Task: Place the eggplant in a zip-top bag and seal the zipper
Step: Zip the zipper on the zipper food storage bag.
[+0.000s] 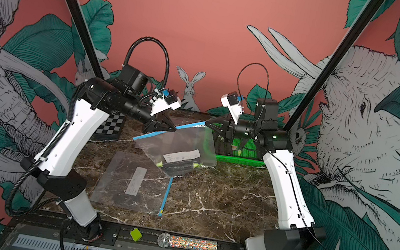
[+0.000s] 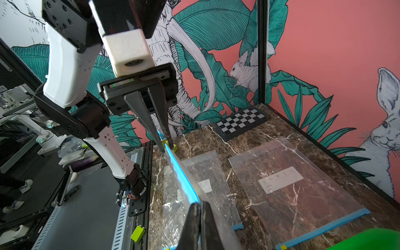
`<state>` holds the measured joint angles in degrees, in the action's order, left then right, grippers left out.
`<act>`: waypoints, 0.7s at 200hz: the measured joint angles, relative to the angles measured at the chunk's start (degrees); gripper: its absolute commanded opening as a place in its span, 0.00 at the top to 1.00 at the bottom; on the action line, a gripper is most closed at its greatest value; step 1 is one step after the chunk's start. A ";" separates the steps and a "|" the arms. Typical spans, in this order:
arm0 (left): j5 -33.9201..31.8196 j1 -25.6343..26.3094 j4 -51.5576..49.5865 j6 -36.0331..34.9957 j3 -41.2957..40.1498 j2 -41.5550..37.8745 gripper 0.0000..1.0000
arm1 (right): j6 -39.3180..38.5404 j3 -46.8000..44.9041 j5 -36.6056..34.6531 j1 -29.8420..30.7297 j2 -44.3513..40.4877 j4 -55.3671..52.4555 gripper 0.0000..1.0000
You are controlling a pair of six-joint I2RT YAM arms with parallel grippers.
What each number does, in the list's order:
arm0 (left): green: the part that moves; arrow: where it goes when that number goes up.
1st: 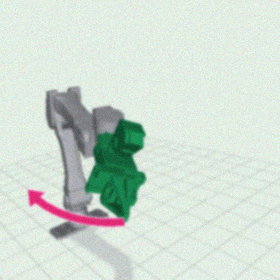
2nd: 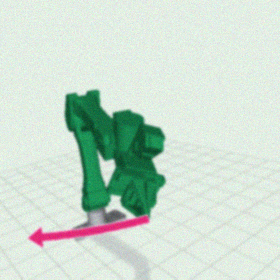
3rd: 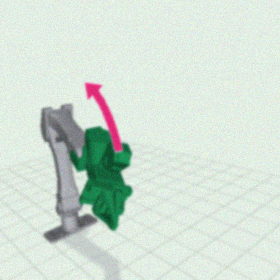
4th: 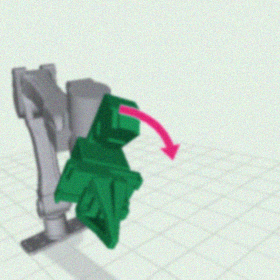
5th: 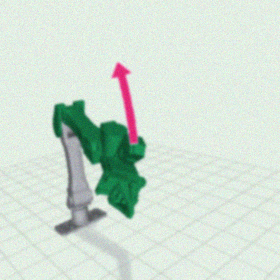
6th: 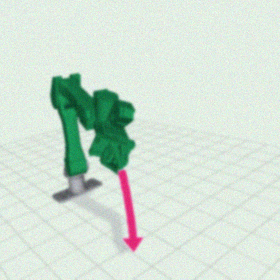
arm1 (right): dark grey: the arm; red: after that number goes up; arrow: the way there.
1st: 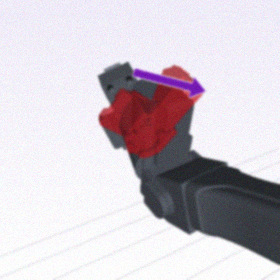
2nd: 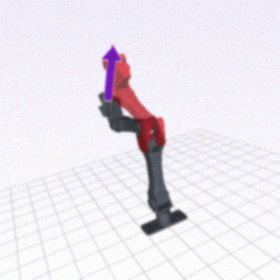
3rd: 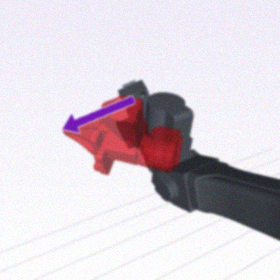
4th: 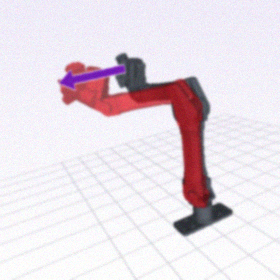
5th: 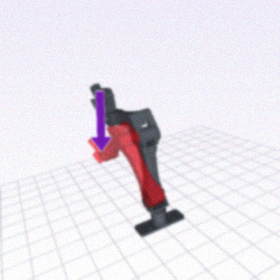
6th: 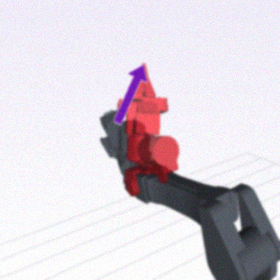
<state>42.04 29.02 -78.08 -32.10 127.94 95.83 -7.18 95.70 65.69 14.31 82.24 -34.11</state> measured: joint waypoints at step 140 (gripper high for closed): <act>-2.45 -1.49 -1.44 0.37 -4.48 -3.93 1.00 | 2.12 -3.74 0.83 -7.69 -3.72 1.86 1.00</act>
<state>39.59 27.53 -79.53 -31.73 123.46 91.90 -5.06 91.96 66.52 6.61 78.52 -32.25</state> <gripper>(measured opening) 0.094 0.048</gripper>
